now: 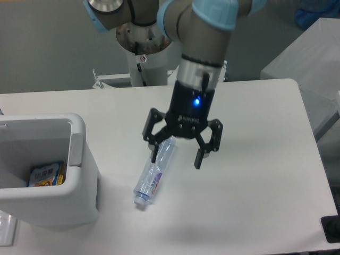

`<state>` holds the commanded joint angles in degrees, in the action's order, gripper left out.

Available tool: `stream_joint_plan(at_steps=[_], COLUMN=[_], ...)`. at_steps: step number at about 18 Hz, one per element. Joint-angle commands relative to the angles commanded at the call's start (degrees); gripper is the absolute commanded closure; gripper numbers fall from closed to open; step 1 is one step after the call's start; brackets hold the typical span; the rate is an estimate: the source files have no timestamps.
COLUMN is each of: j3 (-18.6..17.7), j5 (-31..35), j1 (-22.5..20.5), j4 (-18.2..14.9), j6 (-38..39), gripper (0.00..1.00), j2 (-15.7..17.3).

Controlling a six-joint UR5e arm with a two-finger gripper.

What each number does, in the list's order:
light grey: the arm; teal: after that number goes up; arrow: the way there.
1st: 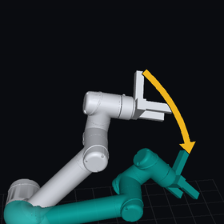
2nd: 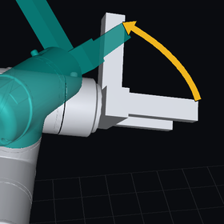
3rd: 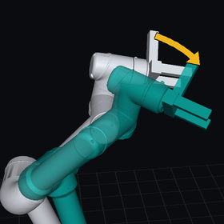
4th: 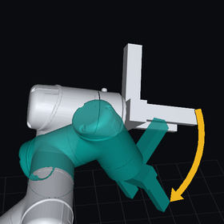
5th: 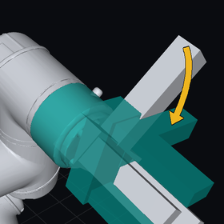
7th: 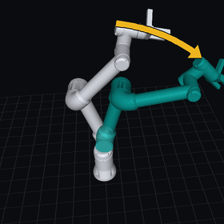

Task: Place the trash in the trash can
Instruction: 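Move the open gripper over the clear water bottle, then lower onto the bottle cap end and close the gripper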

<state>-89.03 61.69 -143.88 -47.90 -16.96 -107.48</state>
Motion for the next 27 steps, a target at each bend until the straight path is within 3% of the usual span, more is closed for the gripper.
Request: stream_joint_plan(at_steps=[11, 21, 27], j3=[-1.5, -1.2, -1.3], j5=[11.8, 19.6, 20.4], j1=[8.3, 14.1, 14.9], j4=[0.1, 0.8, 0.8], j6=[-4.6, -5.3, -5.1], gripper=[0.0, 0.0, 0.0], j2=[-9.8, -14.7, -16.4])
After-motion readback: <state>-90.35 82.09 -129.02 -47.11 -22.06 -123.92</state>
